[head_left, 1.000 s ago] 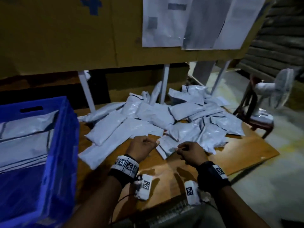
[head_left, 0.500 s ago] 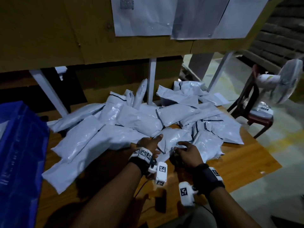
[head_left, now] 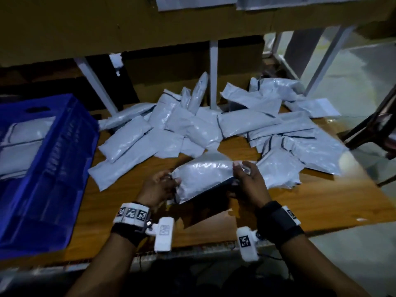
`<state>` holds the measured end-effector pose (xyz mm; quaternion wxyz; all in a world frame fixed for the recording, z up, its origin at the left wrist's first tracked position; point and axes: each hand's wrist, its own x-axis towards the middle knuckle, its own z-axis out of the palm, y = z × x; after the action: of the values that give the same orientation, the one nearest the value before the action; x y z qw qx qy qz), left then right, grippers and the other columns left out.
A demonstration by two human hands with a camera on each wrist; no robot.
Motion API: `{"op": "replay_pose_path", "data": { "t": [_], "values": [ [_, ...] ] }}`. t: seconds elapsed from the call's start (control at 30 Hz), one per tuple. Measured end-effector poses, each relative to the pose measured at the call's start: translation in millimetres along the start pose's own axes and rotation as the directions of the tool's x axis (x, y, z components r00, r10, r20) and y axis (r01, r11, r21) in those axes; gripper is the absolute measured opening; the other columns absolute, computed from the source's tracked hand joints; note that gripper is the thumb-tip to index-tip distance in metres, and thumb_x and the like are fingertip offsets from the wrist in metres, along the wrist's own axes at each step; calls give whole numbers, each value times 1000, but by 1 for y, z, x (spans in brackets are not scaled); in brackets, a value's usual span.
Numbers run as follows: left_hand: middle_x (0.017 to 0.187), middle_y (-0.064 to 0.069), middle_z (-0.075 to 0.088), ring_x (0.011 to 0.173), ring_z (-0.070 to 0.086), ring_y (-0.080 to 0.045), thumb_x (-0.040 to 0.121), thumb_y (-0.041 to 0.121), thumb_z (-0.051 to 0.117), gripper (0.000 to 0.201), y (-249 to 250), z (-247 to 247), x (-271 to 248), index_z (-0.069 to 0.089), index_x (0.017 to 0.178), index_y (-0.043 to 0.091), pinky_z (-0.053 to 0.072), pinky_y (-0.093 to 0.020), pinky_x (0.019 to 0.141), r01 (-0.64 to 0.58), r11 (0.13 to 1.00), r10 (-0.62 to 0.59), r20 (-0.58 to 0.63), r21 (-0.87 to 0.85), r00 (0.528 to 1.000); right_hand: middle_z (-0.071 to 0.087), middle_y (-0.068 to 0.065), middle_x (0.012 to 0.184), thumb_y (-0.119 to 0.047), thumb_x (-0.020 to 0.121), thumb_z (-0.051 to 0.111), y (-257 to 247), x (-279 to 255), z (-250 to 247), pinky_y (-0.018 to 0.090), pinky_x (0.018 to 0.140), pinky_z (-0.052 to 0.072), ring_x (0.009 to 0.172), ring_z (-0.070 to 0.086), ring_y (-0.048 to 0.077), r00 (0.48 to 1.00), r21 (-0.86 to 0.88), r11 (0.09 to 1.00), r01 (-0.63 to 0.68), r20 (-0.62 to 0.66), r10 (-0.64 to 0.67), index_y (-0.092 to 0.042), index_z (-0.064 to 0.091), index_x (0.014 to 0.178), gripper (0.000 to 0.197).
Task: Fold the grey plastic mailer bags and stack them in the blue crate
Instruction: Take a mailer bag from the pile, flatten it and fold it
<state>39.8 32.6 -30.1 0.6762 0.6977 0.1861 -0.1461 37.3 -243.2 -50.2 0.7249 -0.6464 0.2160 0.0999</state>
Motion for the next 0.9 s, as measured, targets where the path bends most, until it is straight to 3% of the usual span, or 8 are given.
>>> {"op": "replay_pose_path", "data": {
  "t": [0.13,0.3,0.47,0.53,0.6,0.73,0.8,0.9],
  "values": [
    [84,-20,65,72,55,-29,86,6,79,24,-29,-51,-22,69,108,4,45,-33,58,95,993,-91,-51,65,994,72,13,108,-25,90,79,4,-25,19,41,69,62,90,72,25,987,136,981,-140,100,127,-19,61,128,43],
    [63,-6,66,49,52,-17,83,14,83,33,-57,-100,-29,72,115,14,40,-28,50,192,952,-185,-53,237,981,60,20,77,0,86,76,40,-47,33,36,53,43,55,51,25,990,112,985,-129,66,122,-12,66,121,38],
    [76,-20,73,54,58,-23,75,8,90,41,-62,-113,-34,73,112,5,50,-34,56,145,926,-126,-76,350,989,72,11,101,-17,73,92,81,-71,44,40,79,61,90,70,20,988,-306,952,22,-137,-67,-22,75,100,32],
    [98,-21,74,70,67,-27,77,19,89,47,-64,-113,-36,69,117,3,56,-37,67,71,890,-30,-97,451,995,73,6,105,-33,75,91,88,-79,47,36,85,57,101,69,22,962,-546,833,87,-170,-212,-22,73,107,39],
    [118,-12,70,101,67,-30,81,41,83,56,-67,-114,-44,65,127,13,56,-40,86,-47,708,201,-137,704,970,71,9,112,-40,81,83,89,-88,49,33,82,52,102,69,27,905,-722,675,149,-175,-387,-20,69,116,43],
    [138,-15,60,127,54,-34,94,30,65,50,-73,-90,-61,59,139,11,45,-44,108,-419,393,673,54,819,738,64,10,126,-34,95,65,80,-105,73,40,92,51,117,59,33,747,-852,362,378,50,-662,-17,66,122,32],
    [154,-18,46,144,41,-33,101,25,48,52,-75,-68,-61,47,149,6,33,-45,120,-456,259,679,175,851,713,61,12,139,-35,102,51,78,-103,103,41,104,48,131,53,31,695,-821,233,521,249,-675,-13,63,132,39],
    [170,-15,13,158,8,-28,97,37,5,73,-81,-49,-52,20,161,4,6,-45,128,-384,110,484,288,917,826,38,12,162,-34,106,35,84,-82,143,50,122,29,153,29,29,687,-797,15,603,510,-518,-10,47,151,53]
  ]
}}
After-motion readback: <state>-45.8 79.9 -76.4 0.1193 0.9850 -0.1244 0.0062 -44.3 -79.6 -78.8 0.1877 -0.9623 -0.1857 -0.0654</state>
